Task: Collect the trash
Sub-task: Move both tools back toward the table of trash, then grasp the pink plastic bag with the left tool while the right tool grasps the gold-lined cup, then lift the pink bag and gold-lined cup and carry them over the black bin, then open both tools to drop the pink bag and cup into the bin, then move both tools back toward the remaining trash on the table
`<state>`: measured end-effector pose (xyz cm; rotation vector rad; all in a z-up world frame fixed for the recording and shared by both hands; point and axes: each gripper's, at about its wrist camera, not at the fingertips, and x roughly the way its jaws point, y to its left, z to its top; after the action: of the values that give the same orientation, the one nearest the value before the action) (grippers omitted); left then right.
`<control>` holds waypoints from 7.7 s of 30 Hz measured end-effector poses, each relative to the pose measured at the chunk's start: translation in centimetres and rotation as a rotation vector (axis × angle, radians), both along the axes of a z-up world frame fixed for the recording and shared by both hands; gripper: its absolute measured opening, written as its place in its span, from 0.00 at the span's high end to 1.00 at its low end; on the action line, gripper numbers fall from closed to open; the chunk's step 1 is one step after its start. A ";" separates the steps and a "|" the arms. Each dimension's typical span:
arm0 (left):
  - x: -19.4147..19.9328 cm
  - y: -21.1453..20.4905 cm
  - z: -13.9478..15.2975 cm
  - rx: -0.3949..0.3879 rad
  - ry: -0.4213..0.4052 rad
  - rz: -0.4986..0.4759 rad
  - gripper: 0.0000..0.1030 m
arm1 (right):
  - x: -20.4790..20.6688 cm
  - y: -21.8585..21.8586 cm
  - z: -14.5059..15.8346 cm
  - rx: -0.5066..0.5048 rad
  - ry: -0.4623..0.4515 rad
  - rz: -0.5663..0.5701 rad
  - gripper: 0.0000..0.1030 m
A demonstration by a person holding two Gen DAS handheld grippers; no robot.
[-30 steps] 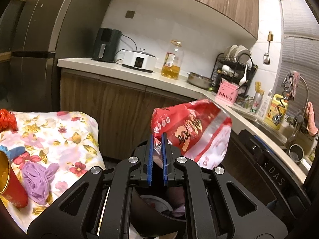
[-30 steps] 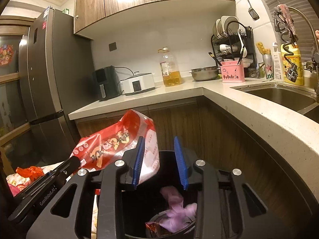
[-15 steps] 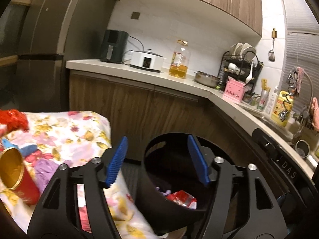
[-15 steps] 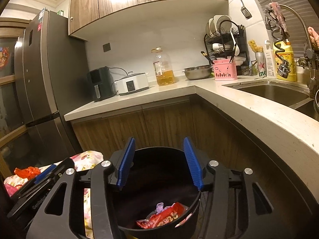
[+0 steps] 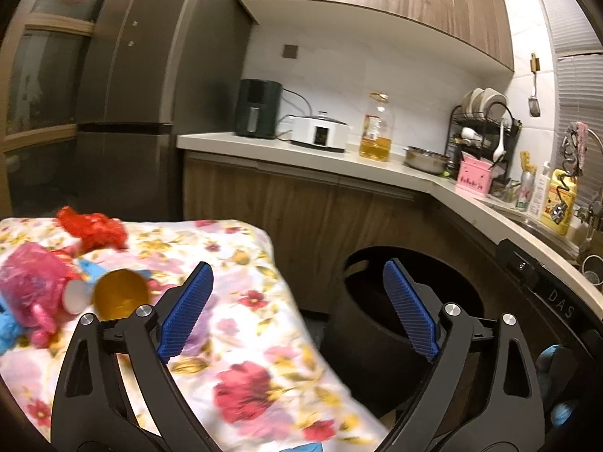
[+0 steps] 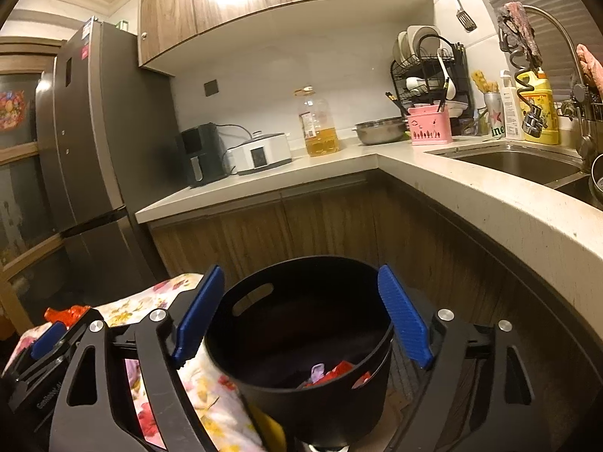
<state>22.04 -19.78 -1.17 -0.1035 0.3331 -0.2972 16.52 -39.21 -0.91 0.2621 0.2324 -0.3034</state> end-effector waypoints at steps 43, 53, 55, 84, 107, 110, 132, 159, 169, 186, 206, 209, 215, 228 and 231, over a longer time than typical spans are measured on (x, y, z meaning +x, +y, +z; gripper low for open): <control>2.0 26.9 -5.2 -0.013 0.162 0.378 0.44 | 2.2 21.5 -4.5 -0.086 0.087 0.393 0.19; 1.5 27.8 -5.7 -0.075 0.194 0.347 0.94 | 4.6 24.0 -5.3 -0.100 0.112 0.442 0.19; 0.7 28.0 -5.2 -0.099 0.177 0.353 0.94 | 5.3 24.5 -5.5 -0.110 0.118 0.448 0.19; -3.6 29.4 -2.9 -0.154 0.126 0.411 0.94 | 10.3 26.8 -7.6 -0.134 0.170 0.477 0.52; -5.8 24.3 -0.1 -0.131 0.070 0.329 0.94 | 3.0 22.0 -3.1 -0.114 0.045 0.461 0.54; -5.9 22.9 0.1 -0.129 0.068 0.305 0.94 | 2.3 20.7 -2.8 -0.116 0.041 0.445 0.54; -1.3 7.2 2.9 -0.113 -0.001 -0.010 0.94 | 1.3 7.7 0.5 -0.143 -0.032 0.174 0.54; 5.9 -8.0 0.5 -0.117 0.063 -0.272 0.94 | 4.0 -3.2 -0.1 -0.120 -0.013 -0.012 0.51; 7.0 -8.8 -0.7 -0.109 0.094 -0.276 0.94 | 4.4 -3.6 -0.4 -0.114 -0.018 -0.005 0.48; 8.0 -9.8 -2.5 -0.071 0.146 -0.302 0.78 | 3.6 -4.6 -0.5 -0.084 -0.039 -0.039 0.30; 4.3 -2.5 -2.7 -0.029 0.086 -0.027 0.21 | 2.1 -1.3 -1.2 -0.073 -0.015 -0.007 0.27; 4.0 -0.5 -3.1 -0.012 0.093 0.032 0.21 | 2.0 -0.3 -1.5 -0.072 -0.008 0.011 0.27; 2.5 4.5 -4.1 -0.010 0.112 0.146 0.21 | 2.2 2.1 -2.0 -0.069 0.007 0.056 0.27; -1.2 13.9 -4.8 0.026 0.092 0.327 0.21 | 4.2 10.8 -4.1 -0.084 0.060 0.231 0.27; -2.1 16.0 -4.6 0.027 0.079 0.358 0.21 | 5.7 13.7 -4.9 -0.087 0.083 0.283 0.27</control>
<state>19.95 -3.80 -5.79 -0.1460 0.3897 0.0661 22.19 -25.51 -5.83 0.1283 0.3333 -0.0440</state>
